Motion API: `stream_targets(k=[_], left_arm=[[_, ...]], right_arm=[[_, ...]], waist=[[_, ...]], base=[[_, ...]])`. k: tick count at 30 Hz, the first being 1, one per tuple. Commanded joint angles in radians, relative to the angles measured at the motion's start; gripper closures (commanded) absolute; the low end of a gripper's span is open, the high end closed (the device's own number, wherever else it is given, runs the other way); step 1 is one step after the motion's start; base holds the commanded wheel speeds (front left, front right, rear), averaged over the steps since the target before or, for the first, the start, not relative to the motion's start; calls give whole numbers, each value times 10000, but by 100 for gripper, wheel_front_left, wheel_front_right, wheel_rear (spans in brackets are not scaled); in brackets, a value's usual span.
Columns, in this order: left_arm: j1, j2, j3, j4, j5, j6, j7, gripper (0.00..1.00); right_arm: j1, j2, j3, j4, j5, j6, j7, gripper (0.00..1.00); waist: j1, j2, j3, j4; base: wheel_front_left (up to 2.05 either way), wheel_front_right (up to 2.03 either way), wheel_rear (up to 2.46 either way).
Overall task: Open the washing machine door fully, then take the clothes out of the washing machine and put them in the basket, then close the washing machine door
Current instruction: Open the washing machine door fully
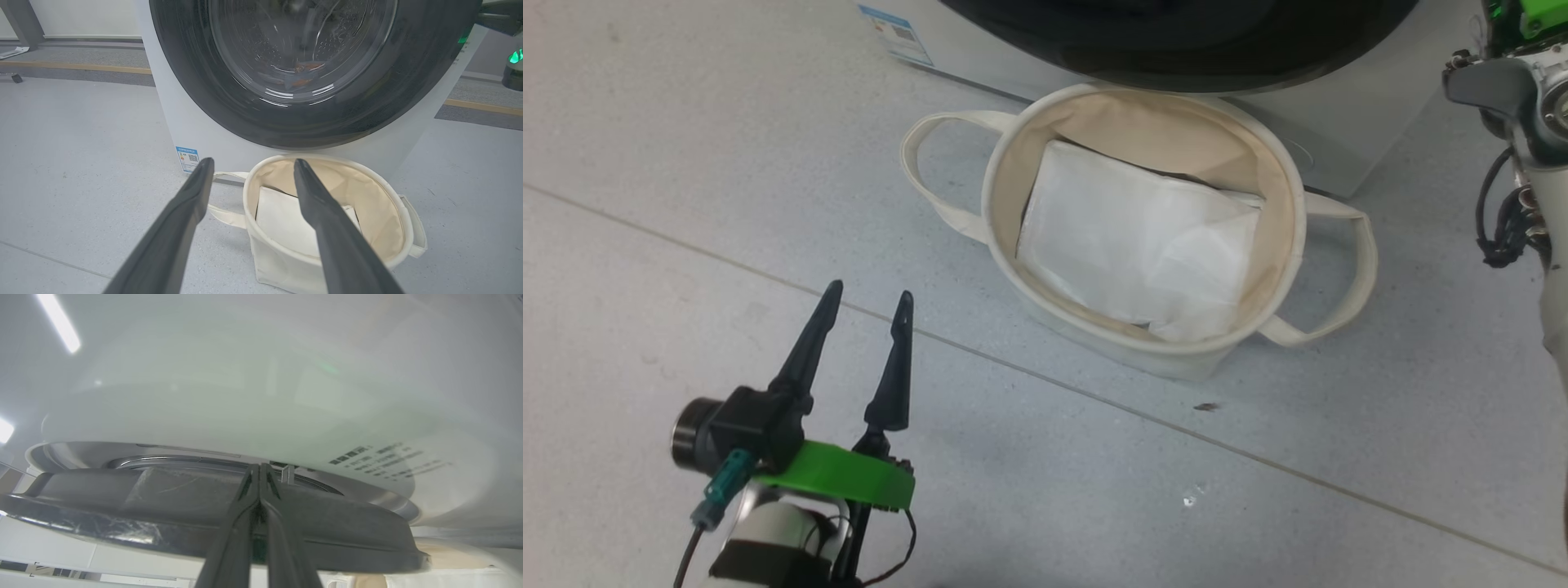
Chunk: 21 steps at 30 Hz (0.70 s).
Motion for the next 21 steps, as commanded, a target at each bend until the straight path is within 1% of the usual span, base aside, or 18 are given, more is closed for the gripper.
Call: stream_targets(k=[1, 5, 9, 14, 21], left_arm=[[-40, 146, 477, -205, 102, -51, -120, 0], [22, 34, 584, -143, 217, -168, -120, 0], [49, -61, 687, -89, 321, -266, -120, 0], [102, -159, 808, 41, 426, -377, -120, 0], [173, -207, 927, 294, 540, -544, -120, 0]], right_arm=[[-421, 12, 112, -195, 112, 6, 184, 100], [-645, -22, 139, 66, 222, 6, 342, 100], [-811, 86, 178, 286, 406, 6, 596, 100], [-716, 294, 569, 220, 517, 6, 1350, 100], [-53, 509, 1130, -197, 733, 6, 2504, 100]], waist=[[0, 0, -6, 70], [0, 0, -3, 174], [0, 0, -7, 214], [0, 0, -140, 71], [0, 0, -638, -331]], base=[[0, 0, 0], [0, 0, 0], [0, 0, 0], [0, 0, 0], [0, 0, 0]])
